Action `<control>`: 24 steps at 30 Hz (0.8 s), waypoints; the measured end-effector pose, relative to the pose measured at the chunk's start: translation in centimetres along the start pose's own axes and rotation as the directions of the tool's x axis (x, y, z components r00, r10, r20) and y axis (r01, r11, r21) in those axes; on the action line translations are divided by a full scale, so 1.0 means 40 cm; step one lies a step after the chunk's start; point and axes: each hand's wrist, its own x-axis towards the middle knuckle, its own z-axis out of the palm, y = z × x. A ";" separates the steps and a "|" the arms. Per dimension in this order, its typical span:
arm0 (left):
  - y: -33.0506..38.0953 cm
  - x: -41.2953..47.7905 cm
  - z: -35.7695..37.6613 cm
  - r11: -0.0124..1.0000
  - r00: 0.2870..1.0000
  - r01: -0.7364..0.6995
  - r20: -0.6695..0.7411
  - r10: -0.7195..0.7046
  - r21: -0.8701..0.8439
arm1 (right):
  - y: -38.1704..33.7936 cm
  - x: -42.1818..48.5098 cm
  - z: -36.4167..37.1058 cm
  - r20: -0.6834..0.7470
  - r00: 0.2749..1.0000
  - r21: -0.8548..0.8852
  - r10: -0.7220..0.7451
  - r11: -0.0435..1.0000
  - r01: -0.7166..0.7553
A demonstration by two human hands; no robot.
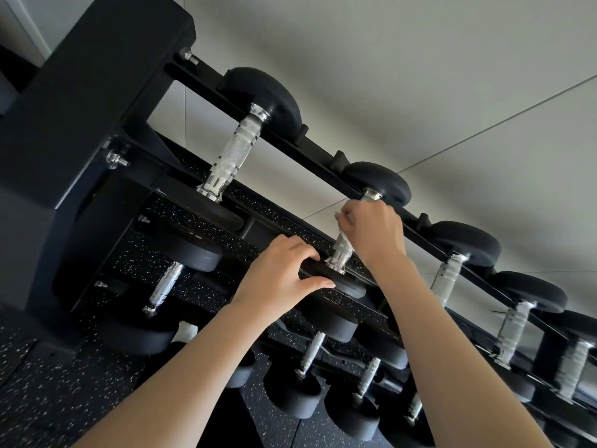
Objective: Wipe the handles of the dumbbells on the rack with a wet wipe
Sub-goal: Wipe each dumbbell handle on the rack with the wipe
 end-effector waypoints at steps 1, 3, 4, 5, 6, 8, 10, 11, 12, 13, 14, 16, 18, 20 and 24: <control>0.000 0.000 0.000 1.000 1.000 -0.004 0.000 0.004 0.003 | 0.007 0.008 0.000 -0.032 0.999 0.001 0.007 1.000 -0.007; -0.001 0.001 -0.002 1.000 1.000 -0.010 0.006 0.010 0.009 | 0.025 0.022 0.005 -0.117 0.993 0.034 0.033 0.999 -0.029; -0.002 0.002 -0.002 1.000 1.000 -0.009 0.011 0.009 0.010 | 0.036 0.028 0.010 -0.173 0.984 0.065 0.047 0.997 -0.036; -0.002 0.003 -0.002 1.000 1.000 -0.009 0.012 0.008 0.011 | 0.045 0.030 0.017 -0.236 0.970 0.109 0.062 0.993 -0.037; -0.003 0.003 -0.002 1.000 1.000 -0.010 0.012 0.010 0.011 | 0.053 0.028 0.024 -0.300 0.951 0.168 0.079 0.985 -0.029; -0.003 0.003 -0.002 1.000 1.000 -0.014 0.013 0.014 0.008 | 0.054 0.019 0.037 -0.400 0.909 0.269 0.120 0.963 -0.008; -0.004 0.003 -0.002 1.000 1.000 -0.016 0.020 0.016 0.009 | 0.048 0.006 0.049 -0.454 0.879 0.309 0.147 0.951 0.000; -0.004 0.003 -0.003 1.000 1.000 -0.019 0.024 0.019 0.013 | 0.046 0.001 0.055 -0.467 0.870 0.323 0.160 0.946 -0.001; -0.004 0.005 -0.004 1.000 0.999 -0.021 0.027 0.021 0.019 | 0.045 -0.004 0.059 -0.472 0.864 0.342 0.177 0.940 -0.006; -0.004 0.005 -0.004 0.999 0.999 -0.023 0.028 0.023 0.024 | 0.047 -0.010 0.064 -0.469 0.861 0.369 0.197 0.929 -0.012; -0.004 0.006 -0.005 0.999 0.999 -0.025 0.030 0.024 0.027 | 0.051 -0.017 0.071 -0.461 0.860 0.400 0.220 0.916 -0.021; -0.003 0.007 -0.007 0.999 0.999 -0.029 0.039 0.028 0.029 | 0.057 -0.037 0.083 -0.422 0.868 0.455 0.260 0.890 -0.046; -0.001 0.009 -0.009 0.999 0.998 -0.032 0.054 0.030 0.041 | 0.059 -0.064 0.093 -0.370 0.884 0.506 0.285 0.860 -0.066; 0.000 0.011 -0.013 0.998 0.997 -0.038 0.068 0.034 0.056 | 0.053 -0.093 0.097 -0.309 0.905 0.569 0.293 0.820 -0.072; 0.005 0.017 -0.017 0.992 0.993 -0.069 0.103 0.058 0.103 | 0.034 -0.139 0.096 -0.146 0.930 0.706 0.339 0.693 -0.142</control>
